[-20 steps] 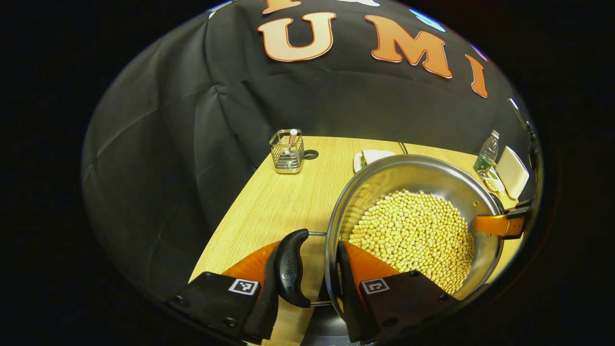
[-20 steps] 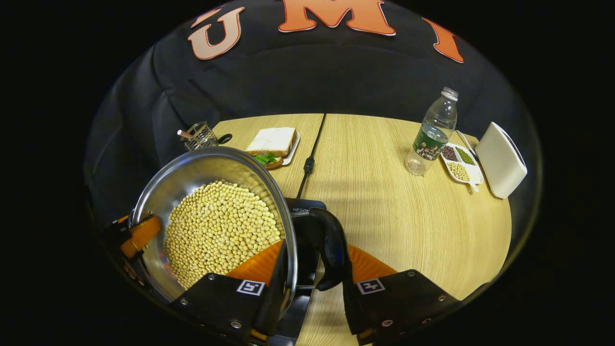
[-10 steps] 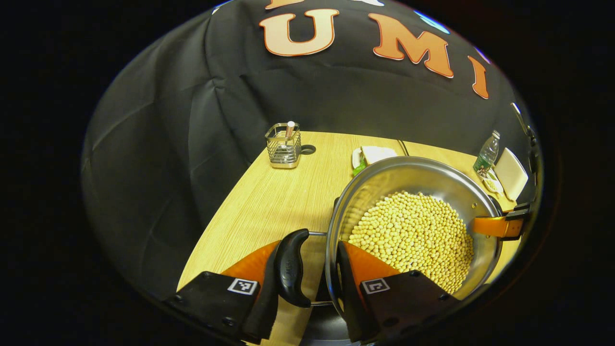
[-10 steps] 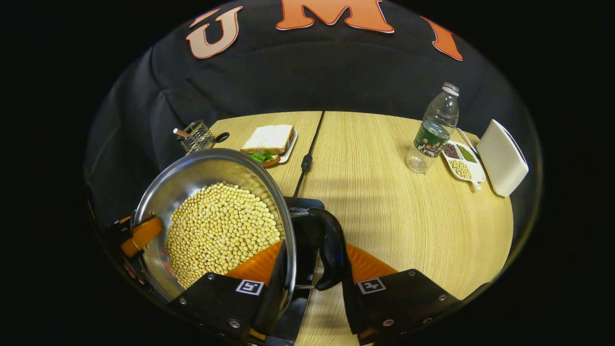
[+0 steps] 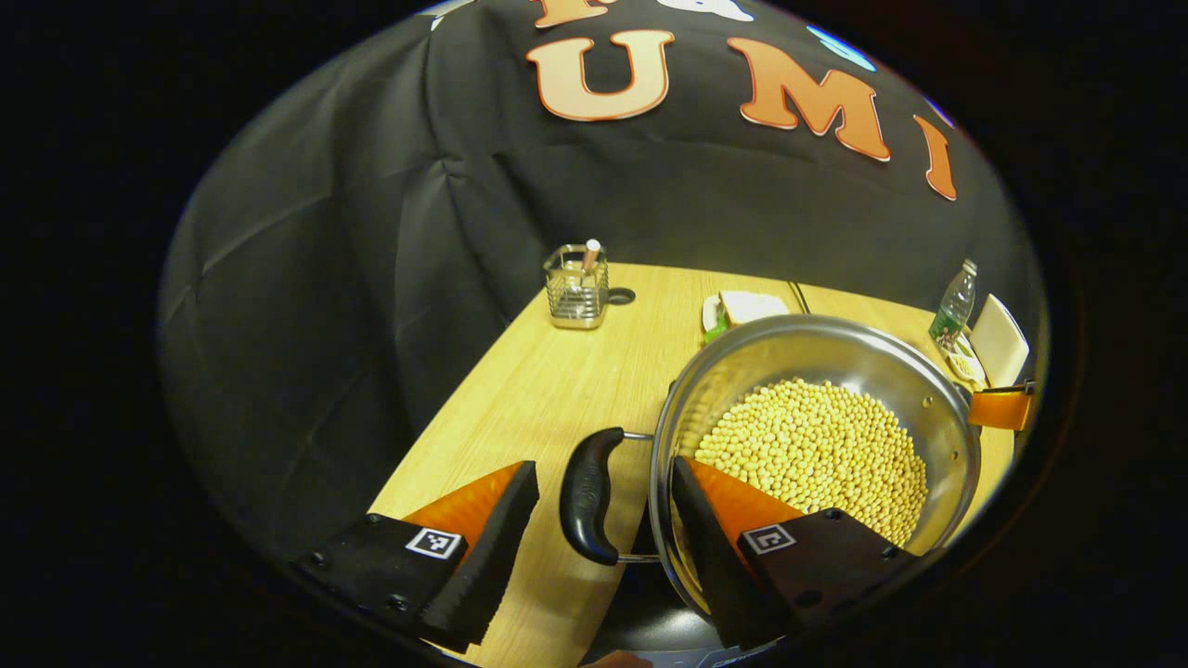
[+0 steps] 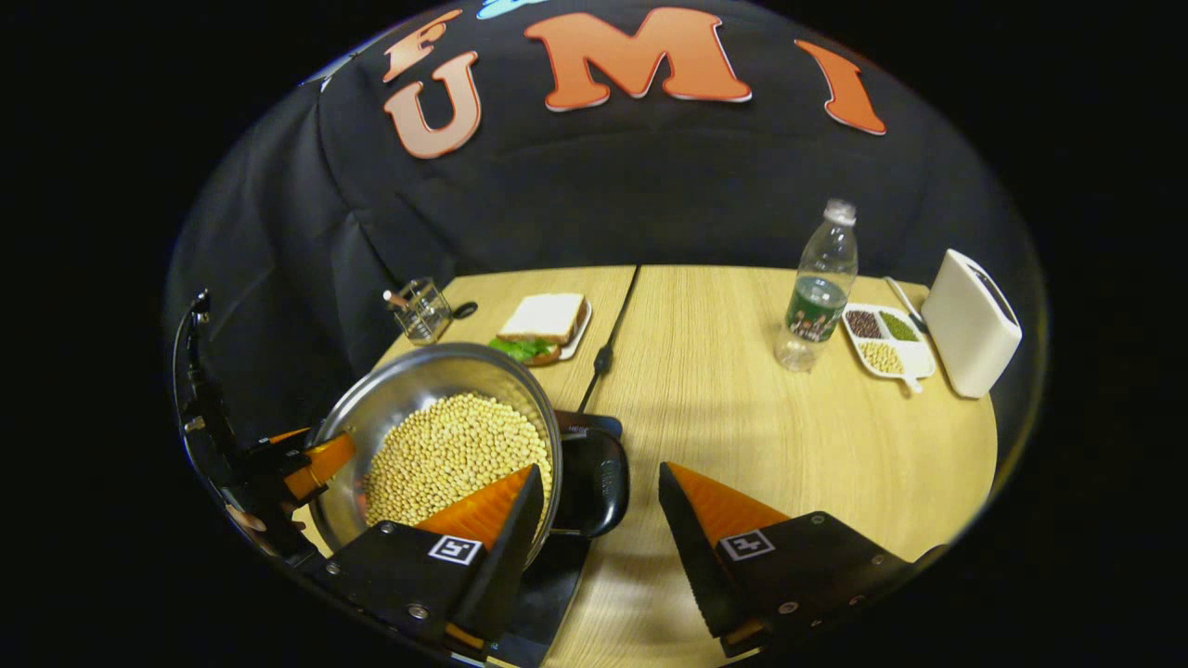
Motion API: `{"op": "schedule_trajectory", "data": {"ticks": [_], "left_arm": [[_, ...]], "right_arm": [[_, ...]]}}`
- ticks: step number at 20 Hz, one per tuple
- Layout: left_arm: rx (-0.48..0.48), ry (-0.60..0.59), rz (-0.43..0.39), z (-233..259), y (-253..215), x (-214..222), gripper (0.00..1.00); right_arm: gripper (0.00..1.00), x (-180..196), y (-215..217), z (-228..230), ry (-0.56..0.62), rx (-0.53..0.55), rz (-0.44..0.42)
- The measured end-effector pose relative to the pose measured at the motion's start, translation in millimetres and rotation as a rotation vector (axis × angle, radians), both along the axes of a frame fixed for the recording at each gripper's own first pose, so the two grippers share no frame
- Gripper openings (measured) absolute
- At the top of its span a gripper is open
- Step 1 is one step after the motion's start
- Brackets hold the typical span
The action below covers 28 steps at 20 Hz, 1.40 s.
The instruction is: First push the handle of the pot to place it horizontally, then grasp the pot with both hands and set it on the induction cooktop.
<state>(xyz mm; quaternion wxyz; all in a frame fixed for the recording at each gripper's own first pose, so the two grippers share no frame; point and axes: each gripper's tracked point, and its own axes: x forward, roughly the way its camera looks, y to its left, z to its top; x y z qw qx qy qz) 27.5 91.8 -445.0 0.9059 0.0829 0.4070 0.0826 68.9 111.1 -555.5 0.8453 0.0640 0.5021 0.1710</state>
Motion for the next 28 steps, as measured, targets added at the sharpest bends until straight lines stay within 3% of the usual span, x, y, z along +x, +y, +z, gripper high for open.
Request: {"op": "schedule_trajectory", "data": {"ticks": [8,17,18,20,21,22,27,28], "left_arm": [[0.0,-0.302,0.033,127,-20,6,0.93],[0.028,-0.575,-0.023,305,-65,-13,0.93],[0.028,-0.608,-0.027,324,-70,-15,0.89],[0.022,-0.678,-0.037,362,-77,-18,0.99],[0.019,-0.71,-0.04,381,-82,-20,0.94],[0.012,-0.741,-0.045,399,-86,-21,0.99],[-0.005,-0.877,-0.092,475,-113,-36,0.99],[-0.001,-0.899,-0.099,485,-117,-40,0.99]], "right_arm": [[0.93,21,-81,110,-0.322,-0.005,-0.024],[0.93,35,-172,240,-0.604,-0.022,-0.094],[0.94,33,-179,255,-0.635,-0.019,-0.098],[0.94,32,-192,280,-0.691,-0.013,-0.105],[0.94,33,-198,290,-0.718,-0.015,-0.109],[0.93,32,-205,304,-0.746,-0.02,-0.109],[0.93,28,-232,361,-0.865,-0.051,-0.127],[0.98,28,-233,371,-0.878,-0.047,-0.132]]}}
